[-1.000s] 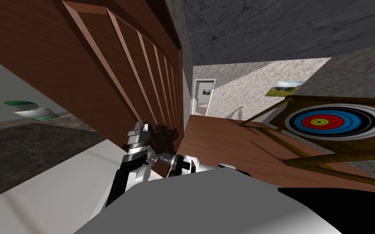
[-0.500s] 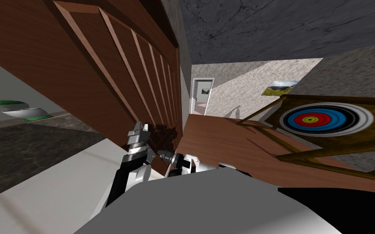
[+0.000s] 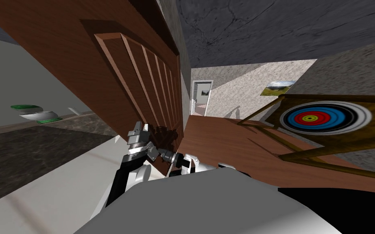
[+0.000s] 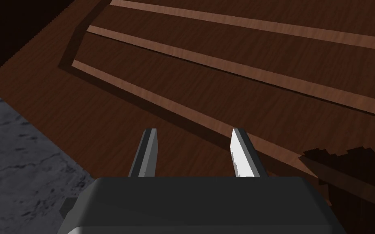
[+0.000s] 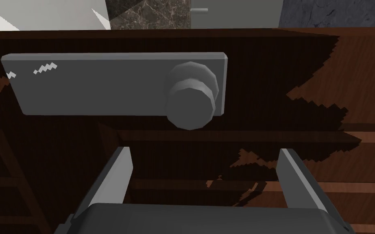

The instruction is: Push the door open

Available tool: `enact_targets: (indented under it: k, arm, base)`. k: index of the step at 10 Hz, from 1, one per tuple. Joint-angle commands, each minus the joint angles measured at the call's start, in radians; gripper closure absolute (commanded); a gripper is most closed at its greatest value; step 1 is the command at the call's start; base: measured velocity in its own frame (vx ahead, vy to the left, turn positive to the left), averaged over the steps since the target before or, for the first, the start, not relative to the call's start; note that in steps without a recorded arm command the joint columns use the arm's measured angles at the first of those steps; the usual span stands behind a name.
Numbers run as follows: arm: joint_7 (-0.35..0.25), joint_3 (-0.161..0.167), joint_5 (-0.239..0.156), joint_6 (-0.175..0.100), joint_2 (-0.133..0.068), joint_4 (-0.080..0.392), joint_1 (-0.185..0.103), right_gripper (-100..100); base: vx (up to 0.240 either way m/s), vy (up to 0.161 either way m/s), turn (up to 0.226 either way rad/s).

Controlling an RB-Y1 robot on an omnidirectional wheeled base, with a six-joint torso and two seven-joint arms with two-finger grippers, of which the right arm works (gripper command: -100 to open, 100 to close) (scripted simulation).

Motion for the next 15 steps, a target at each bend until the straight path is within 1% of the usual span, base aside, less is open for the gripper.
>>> enact_targets:
  k: [1,5,6,7,12,13,15]
  arm:
    - [0.003,-0.004,0.001,0.001,0.005,0.005,0.0,-100]
    - [0.011,-0.019,0.003,0.002,0.026,0.024,0.001,-100]
    - [0.01,-0.017,0.003,0.002,0.024,0.022,0.001,-100]
    - [0.01,-0.017,0.003,0.002,0.024,0.022,0.001,100]
    - [0.01,-0.017,0.003,0.002,0.024,0.022,0.001,100]
    - [0.022,-0.05,0.003,0.006,0.024,0.034,0.006,-100]
    - [0.035,-0.085,0.003,0.011,0.035,0.047,0.011,-100]
  base:
    - [0.071,0.182,0.025]
    - [0.088,0.178,0.034]
    - [0.028,0.071,-0.002]
    - [-0.004,-0.009,-0.003]
    - [-0.005,-0.015,0.001]
    - [-0.105,-0.001,-0.108]
    - [-0.198,-0.003,-0.102]
